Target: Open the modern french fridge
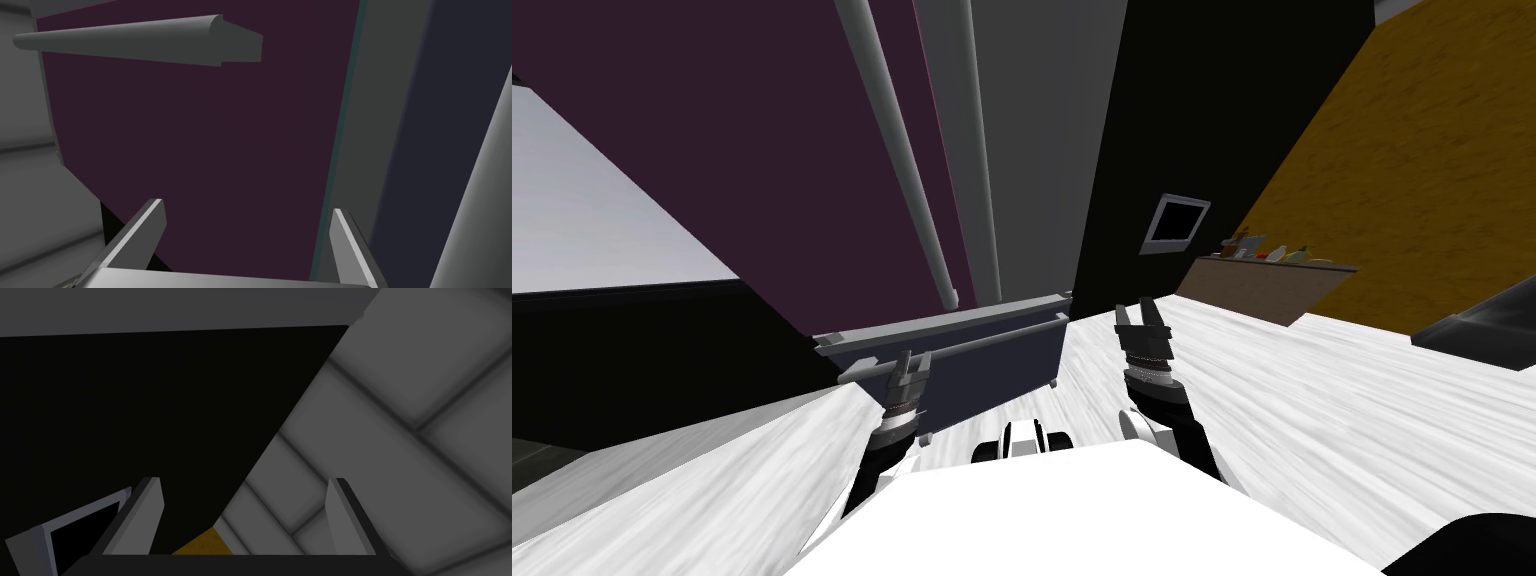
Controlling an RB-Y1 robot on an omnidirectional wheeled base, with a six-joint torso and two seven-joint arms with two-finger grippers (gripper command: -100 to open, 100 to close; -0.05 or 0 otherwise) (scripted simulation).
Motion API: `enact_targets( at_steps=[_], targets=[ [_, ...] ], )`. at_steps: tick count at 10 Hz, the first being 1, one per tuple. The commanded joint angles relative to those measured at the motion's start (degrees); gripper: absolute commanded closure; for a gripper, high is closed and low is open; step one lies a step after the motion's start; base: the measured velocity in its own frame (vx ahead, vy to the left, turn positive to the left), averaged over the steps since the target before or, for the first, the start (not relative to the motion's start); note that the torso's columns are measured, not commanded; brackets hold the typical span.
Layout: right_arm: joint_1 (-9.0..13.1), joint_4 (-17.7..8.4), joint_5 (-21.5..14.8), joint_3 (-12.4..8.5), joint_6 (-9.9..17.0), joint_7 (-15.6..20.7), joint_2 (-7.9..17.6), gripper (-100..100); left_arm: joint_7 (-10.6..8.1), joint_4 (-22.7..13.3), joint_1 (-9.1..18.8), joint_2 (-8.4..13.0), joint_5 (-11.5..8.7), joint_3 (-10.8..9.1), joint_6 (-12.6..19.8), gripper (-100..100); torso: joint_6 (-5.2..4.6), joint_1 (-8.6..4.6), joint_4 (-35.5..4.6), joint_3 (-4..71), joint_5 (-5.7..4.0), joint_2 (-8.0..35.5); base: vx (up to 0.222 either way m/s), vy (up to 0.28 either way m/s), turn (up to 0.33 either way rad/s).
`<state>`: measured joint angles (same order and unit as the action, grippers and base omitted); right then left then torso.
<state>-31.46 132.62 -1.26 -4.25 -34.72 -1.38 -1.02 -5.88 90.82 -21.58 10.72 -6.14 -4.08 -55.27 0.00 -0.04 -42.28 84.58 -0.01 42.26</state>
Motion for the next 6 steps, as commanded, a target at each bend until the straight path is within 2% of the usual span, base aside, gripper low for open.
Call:
enact_targets(
  at_steps=[1,2,4,5,6],
  targets=[
    [0.0,0.0,0.0,0.0,0.0,0.0,0.0,0,-0.12,-3.87,0.42,-0.45,-0.09,-0.08,-2.44,-100,0.0,0.03,0.0,-0.01,0.0,0.03,0.059,-0.018,0.004],
    [0.0,0.0,0.0,0.0,0.0,0.0,0.0,0,-0.12,-4.34,0.42,-0.45,-0.09,-0.08,-2.44,-100,0.0,0.07,0.0,-0.01,0.02,0.01,0.046,-0.012,0.002],
    [0.0,0.0,0.0,0.0,0.0,0.0,0.0,0,-0.36,-8.18,1.2,-0.98,-0.28,-0.3,-5.36,-100,0.0,0.03,-0.01,-0.02,0.01,0.03,0.064,-0.025,0.005],
    [0.0,0.0,0.0,0.0,0.0,0.0,0.0,0,-0.36,-9.15,1.2,-0.98,-0.28,-0.3,-5.36,-100,0.0,-0.01,0.01,0.02,0.0,-0.04,0.053,-0.026,0.003],
    [0.0,0.0,0.0,0.0,0.0,0.0,0.0,0,-0.47,-11.33,1.58,-1.27,-0.37,-0.4,-6.78,-100,0.0,0.02,0.0,-0.01,0.0,0.04,0.044,-0.021,0.003]
  ],
)
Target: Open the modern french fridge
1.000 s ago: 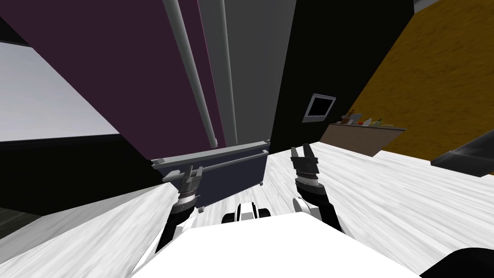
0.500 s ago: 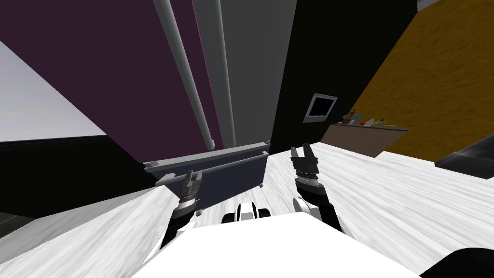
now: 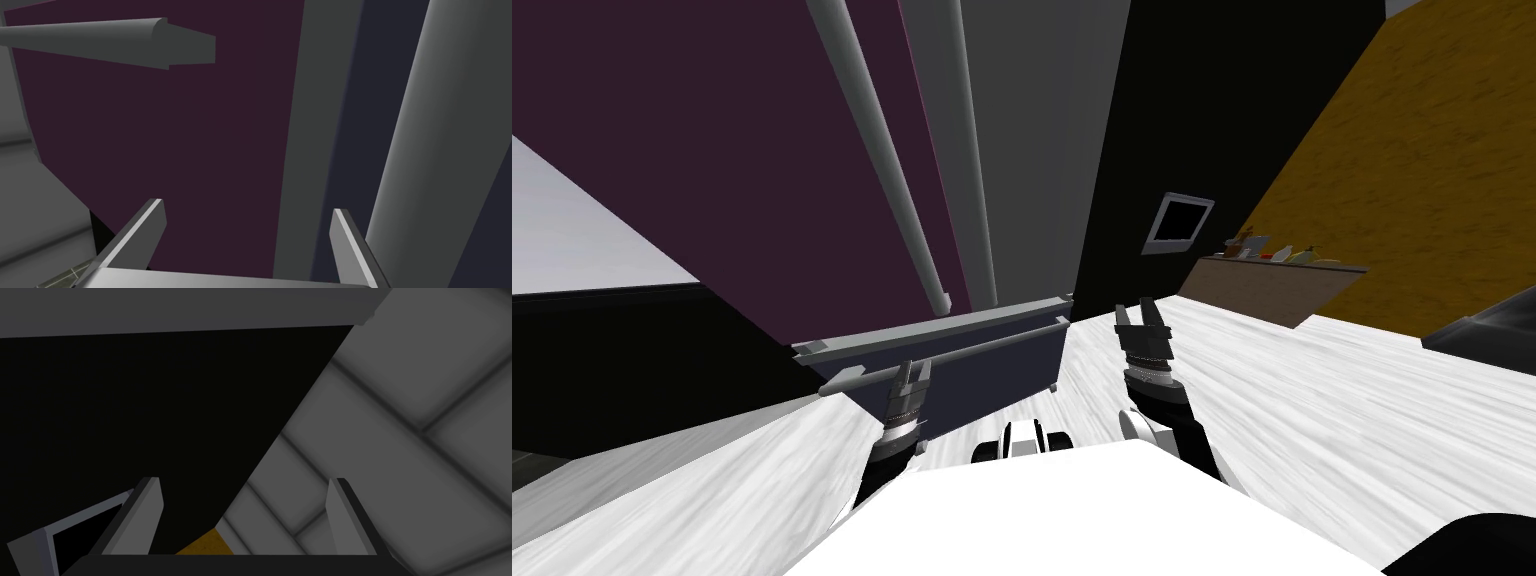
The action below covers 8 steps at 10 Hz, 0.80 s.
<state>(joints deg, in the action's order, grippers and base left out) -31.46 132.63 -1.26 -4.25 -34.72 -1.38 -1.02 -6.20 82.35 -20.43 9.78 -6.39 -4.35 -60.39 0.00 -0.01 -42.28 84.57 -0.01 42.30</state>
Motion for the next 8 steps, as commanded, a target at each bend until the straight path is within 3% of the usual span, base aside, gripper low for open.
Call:
enact_targets(
  at_steps=[1,8],
  targets=[
    [0.0,0.0,0.0,0.0,0.0,0.0,0.0,0,-0.16,-3.04,0.43,-0.33,-0.12,-0.14,-1.65,-100,0.0,0.03,-0.02,-0.03,0.01,0.04,0.032,-0.017,0.003],
    [0.0,0.0,0.0,0.0,0.0,0.0,0.0,0,-0.68,-13.23,2.17,-1.89,-0.52,-0.62,-8.11,-100,-0.34,0.32,0.49,0.38,0.44,-0.84,0.047,-0.022,0.013]
  ],
)
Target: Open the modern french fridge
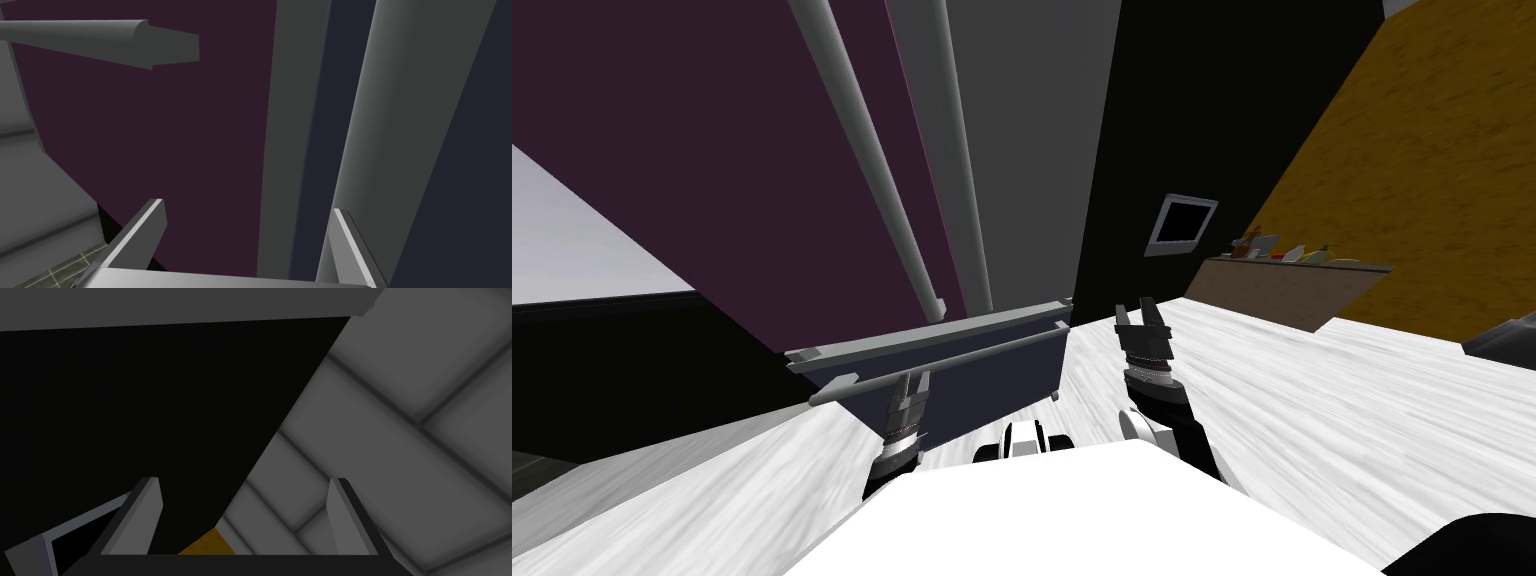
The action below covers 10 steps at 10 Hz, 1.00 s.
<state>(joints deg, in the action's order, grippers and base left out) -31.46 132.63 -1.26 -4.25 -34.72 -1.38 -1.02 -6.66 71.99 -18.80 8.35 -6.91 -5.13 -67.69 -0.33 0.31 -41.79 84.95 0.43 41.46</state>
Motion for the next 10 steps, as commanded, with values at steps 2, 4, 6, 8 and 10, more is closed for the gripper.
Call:
enact_targets(
  at_steps=[2,4,6,8,10],
  targets=[
    [0.0,0.0,0.0,0.0,0.0,0.0,0.0,0,-0.31,-4.74,0.84,-0.79,-0.07,0.08,-1.94,-100,-0.06,0.02,0.04,0.05,0.04,-0.11,0.035,-0.015,-0.001],
    [0.0,0.0,0.0,0.0,0.0,0.0,0.0,0,-0.39,-7.0,1.13,-1.16,-0.14,0.0,-2.99,-100,-0.1,0.0,0.03,0.03,0.06,-0.1,0.031,-0.01,0.003],
    [0.0,0.0,0.0,0.0,0.0,0.0,0.0,0,-0.47,-8.73,1.39,-1.56,-0.2,-0.07,-3.97,-100,-0.08,-0.06,-0.05,0.04,-0.03,-0.09,0.032,-0.02,-0.01],
    [-0.01,0.0,0.0,0.0,0.0,0.0,0.0,0,-0.61,-11.61,1.86,-2.5,-0.31,-0.2,-5.68,-100,0.23,-0.23,-0.36,-0.16,-0.36,0.41,0.057,-0.022,-0.016],
    [-0.01,0.0,0.0,0.0,0.0,0.0,0.0,0,-0.75,-14.66,2.35,-4.17,-0.43,-0.34,-7.53,-100,0.33,-0.31,-0.51,-0.44,-0.43,0.9,0.064,-0.018,0.006]
  ],
)
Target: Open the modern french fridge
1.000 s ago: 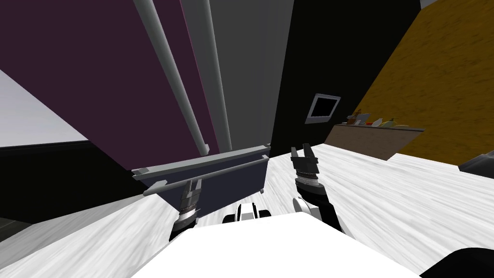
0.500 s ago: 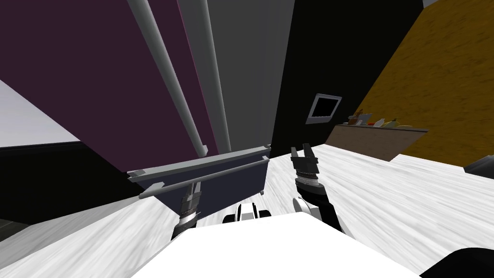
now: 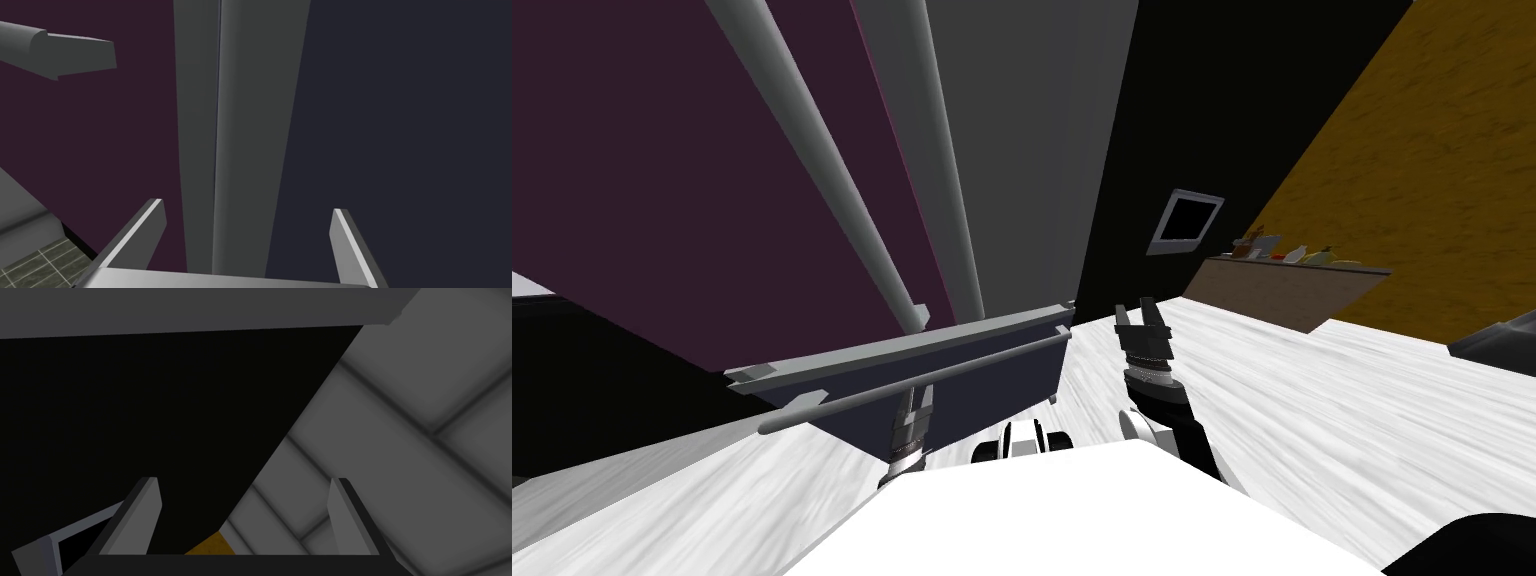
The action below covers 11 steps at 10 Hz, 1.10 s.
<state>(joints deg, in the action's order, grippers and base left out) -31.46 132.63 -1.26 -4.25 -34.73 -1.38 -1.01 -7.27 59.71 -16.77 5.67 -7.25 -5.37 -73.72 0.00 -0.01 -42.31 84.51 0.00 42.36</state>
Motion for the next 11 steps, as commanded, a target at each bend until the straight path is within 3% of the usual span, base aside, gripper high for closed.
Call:
enact_targets(
  at_steps=[1,2,6,9,10,11],
  targets=[
    [0.0,0.0,0.0,0.0,0.0,0.0,0.0,0,-0.19,-3.43,0.48,-2.46,-0.13,-0.15,-2.15,-100,0.0,-0.04,-0.01,-0.02,0.0,0.03,0.054,-0.028,0.003],
    [0.0,0.0,0.0,0.0,0.0,0.0,0.0,0,-0.17,-2.23,0.04,-1.86,-0.08,-0.08,-1.56,-100,0.0,-0.04,-0.01,-0.01,-0.01,0.02,0.022,-0.014,0.002],
    [0.01,0.0,0.0,0.0,0.0,0.0,0.0,0,-0.38,0.3,2.45,-0.74,-0.52,-0.81,3.42,-100,0.0,0.01,0.01,0.03,0.0,-0.04,-0.017,-0.016,0.017],
    [0.01,0.0,0.0,0.0,0.0,0.0,0.0,0,-0.46,1.39,3.5,-0.22,-0.71,-1.12,5.57,-100,0.0,0.02,0.04,0.08,0.01,-0.11,-0.012,-0.012,0.011],
    [0.01,0.0,0.0,0.0,0.0,0.0,0.0,0,-0.48,0.79,3.43,-0.28,-0.68,-1.08,4.79,-100,0.01,0.01,0.03,0.07,0.0,-0.1,0.0,0.0,0.0],
    [0.01,0.0,0.0,0.0,0.0,0.0,0.0,0,-0.38,0.3,2.45,-0.74,-0.52,-0.81,3.42,100,0.01,0.02,0.03,0.07,0.01,-0.1,0.012,0.01,-0.018]
  ],
)
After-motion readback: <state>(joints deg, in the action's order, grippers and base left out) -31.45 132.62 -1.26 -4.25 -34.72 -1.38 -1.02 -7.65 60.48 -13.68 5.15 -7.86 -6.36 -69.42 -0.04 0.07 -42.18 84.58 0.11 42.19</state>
